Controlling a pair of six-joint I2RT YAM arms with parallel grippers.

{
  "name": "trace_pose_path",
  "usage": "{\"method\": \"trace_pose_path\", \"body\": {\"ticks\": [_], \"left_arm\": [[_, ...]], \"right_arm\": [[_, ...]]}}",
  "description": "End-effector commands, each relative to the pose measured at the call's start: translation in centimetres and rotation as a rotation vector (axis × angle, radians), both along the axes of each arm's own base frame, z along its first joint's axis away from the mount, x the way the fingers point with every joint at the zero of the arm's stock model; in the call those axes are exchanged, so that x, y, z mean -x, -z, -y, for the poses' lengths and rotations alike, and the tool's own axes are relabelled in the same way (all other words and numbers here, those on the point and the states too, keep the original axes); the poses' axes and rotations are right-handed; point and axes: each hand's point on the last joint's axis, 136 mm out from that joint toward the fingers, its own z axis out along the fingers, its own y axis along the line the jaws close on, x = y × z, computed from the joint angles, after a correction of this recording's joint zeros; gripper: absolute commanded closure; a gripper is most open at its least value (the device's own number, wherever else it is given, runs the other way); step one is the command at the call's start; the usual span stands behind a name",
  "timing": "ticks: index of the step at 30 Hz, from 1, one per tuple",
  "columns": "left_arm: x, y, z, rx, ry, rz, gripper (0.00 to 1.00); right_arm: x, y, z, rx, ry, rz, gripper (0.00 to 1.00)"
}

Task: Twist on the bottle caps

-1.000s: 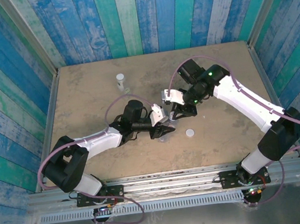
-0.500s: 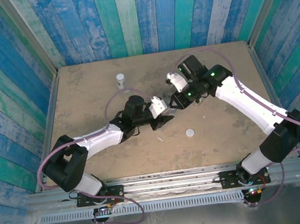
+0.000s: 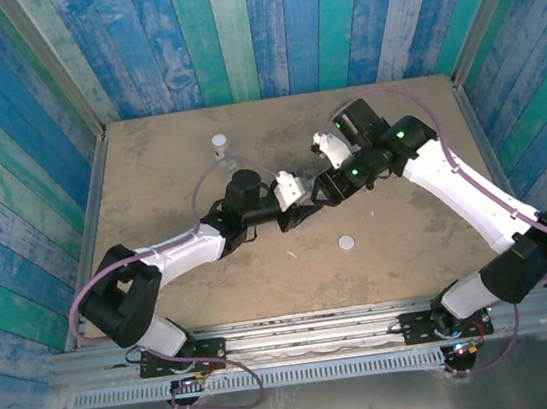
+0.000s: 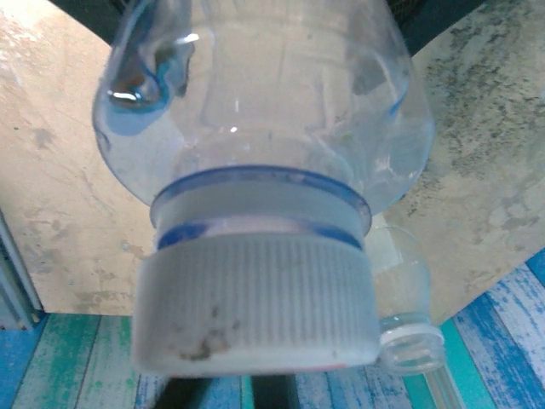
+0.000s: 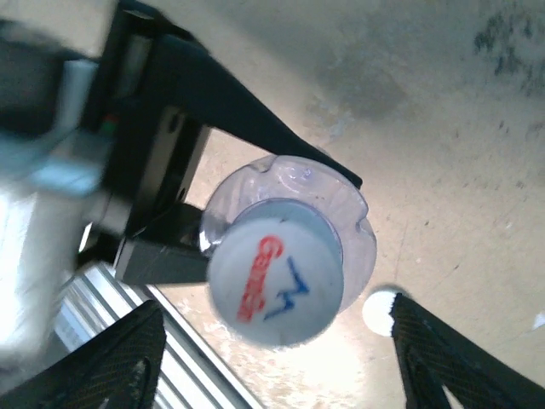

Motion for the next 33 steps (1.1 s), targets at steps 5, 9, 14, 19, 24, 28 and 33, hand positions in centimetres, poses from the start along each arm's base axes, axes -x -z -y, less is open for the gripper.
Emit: {"method": "trace_pose_path", "body": {"ticks": [5,9,14,19,24,28,33], "left_arm": [[3.1,-0.5,-1.0,0.004,0.087,-0.005,0.52],[5.1,-0.4,-1.3,-0.008,0.18,-0.014,0.51],[6.3,-0.4,-1.7,-0.003,0.206,-0.04,0.52],[6.3,-0.7,-1.7,0.011,0.202,-0.036,0.52],[6.1,-0.6,-1.4,0.008,0.212,-0.045,0.52],[6.0,-0.8,-1.2,0.008,0.215,-0.037,0.52],[5.9,-0.9,-1.2,0.006,0.214,-0.036,0.52]], "right_arm": [[3.5,-2.8,1.0,0.017,-0.49,0.314,0.28],[4.9,-3.8,-0.5,-0.07,-0.664,0.377,0.43],[5.1,-2.7,-1.0,-0.039,-0.75,0.349,0.46],[4.7,-1.9,-1.2,-0.032,-0.76,0.324,0.51],[5.3,-1.2,-2.5,-0.042,-0.797,0.293,0.59],[5.2,-0.7,-3.1,-0.042,-0.805,0.279,0.62],[4.8,-0.1,-3.1,-0.025,-0.797,0.261,0.67]]}}
